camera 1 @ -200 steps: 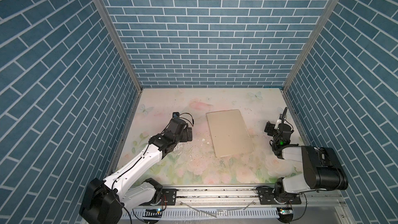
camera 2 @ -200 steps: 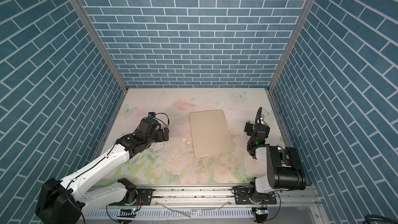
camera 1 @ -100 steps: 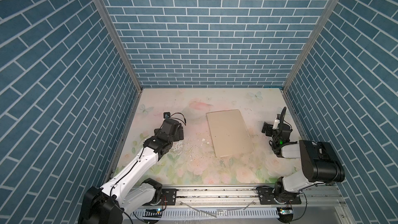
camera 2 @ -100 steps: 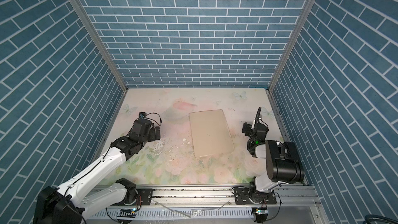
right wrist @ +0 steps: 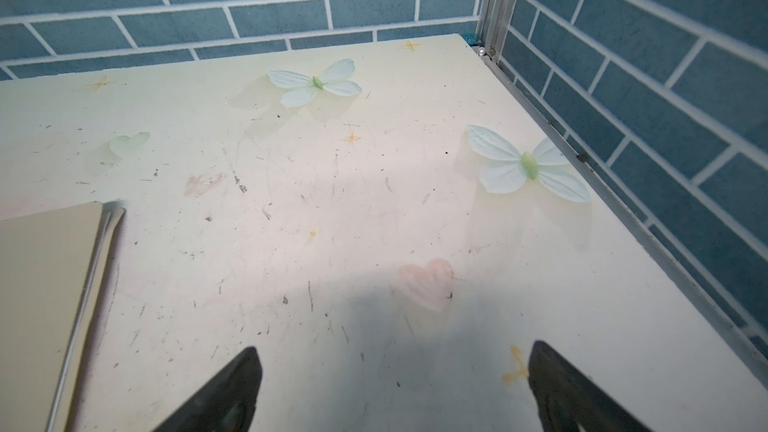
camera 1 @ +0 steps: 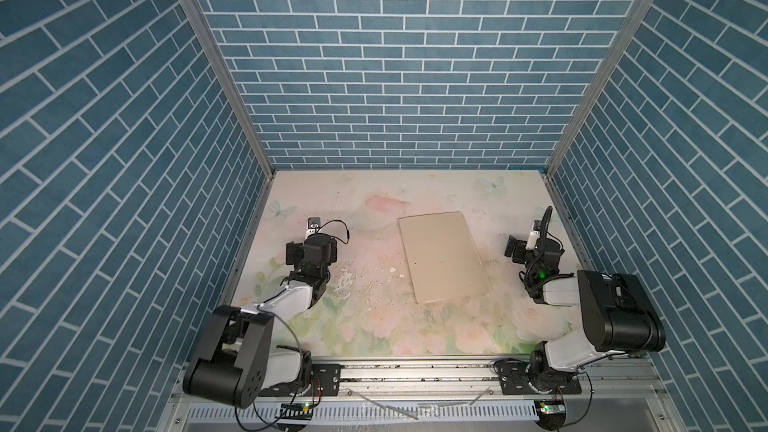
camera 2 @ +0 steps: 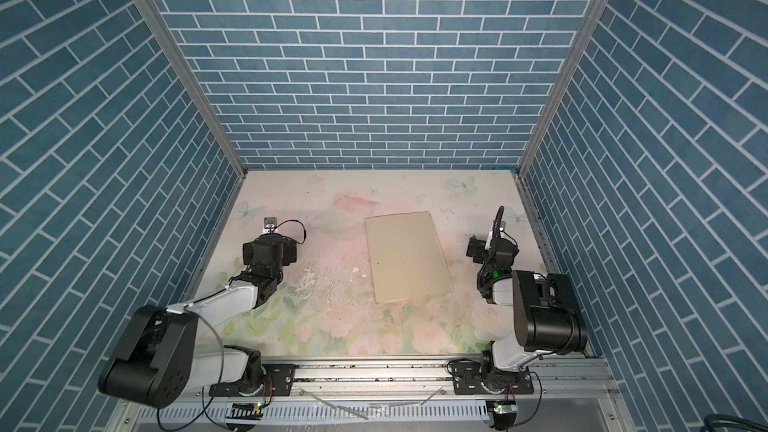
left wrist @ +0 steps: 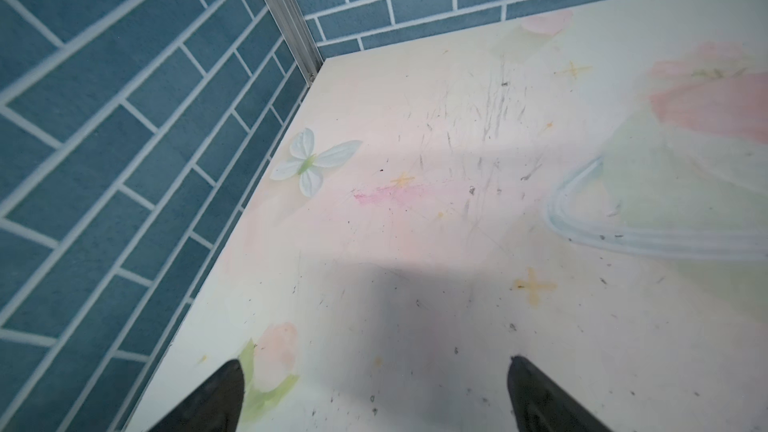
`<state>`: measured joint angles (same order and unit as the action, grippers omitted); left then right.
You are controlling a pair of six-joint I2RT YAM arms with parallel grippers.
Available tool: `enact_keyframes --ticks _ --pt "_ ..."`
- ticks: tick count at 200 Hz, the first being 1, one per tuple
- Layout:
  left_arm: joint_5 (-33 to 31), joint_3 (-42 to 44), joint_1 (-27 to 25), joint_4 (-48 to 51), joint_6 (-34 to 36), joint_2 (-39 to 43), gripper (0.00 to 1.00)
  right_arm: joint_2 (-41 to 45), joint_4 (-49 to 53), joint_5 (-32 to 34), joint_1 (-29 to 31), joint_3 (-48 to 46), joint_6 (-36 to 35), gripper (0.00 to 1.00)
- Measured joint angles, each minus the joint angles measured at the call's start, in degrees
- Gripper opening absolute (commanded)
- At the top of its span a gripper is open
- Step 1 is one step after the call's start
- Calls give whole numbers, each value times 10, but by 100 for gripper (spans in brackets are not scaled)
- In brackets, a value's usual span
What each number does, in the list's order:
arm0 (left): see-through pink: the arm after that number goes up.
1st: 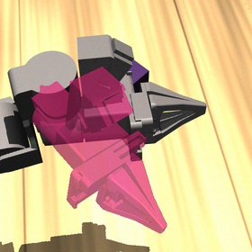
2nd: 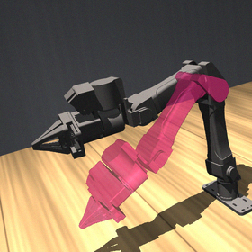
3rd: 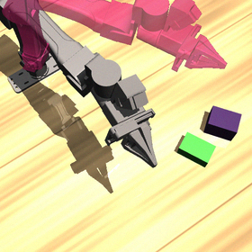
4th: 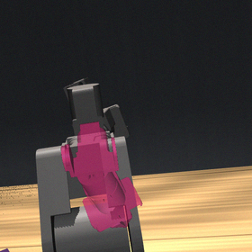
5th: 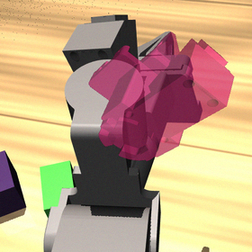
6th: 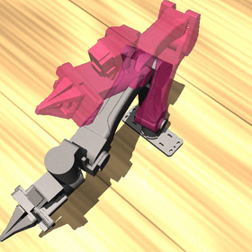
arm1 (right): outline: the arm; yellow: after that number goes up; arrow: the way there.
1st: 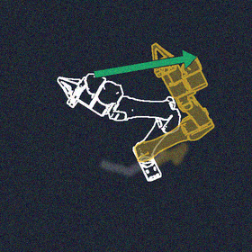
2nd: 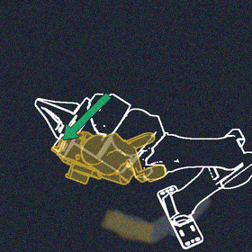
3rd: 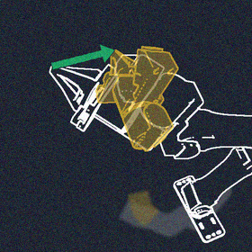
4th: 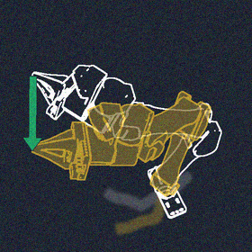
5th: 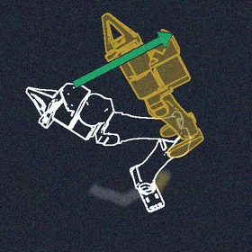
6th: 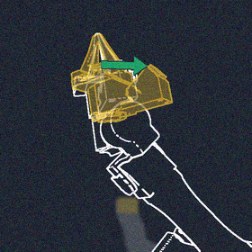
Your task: Put the files into the folder
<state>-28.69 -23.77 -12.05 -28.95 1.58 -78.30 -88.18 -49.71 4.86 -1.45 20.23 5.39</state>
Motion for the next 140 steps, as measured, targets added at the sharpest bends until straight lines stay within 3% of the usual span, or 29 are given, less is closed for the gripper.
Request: enact_keyframes --ticks 16,39,49,60,87,140 --pt "15 24 10 -100 20 -52 100 0 0 0 0 0 0 99" --pt "71 47 49 -166 23 -72 99 0 0 0 0 0 0 99" --pt "95 49 66 -197 22 -85 94 0 0 -1 0 0 0 99" --pt "125 46 82 -198 19 -89 99 0 0 -1 0 0 0 99" --pt "172 31 97 -205 17 -90 100 0 0 -2 0 0 0 99" --pt "199 30 98 -211 17 -90 100 0 0 -2 0 0 -1 99"
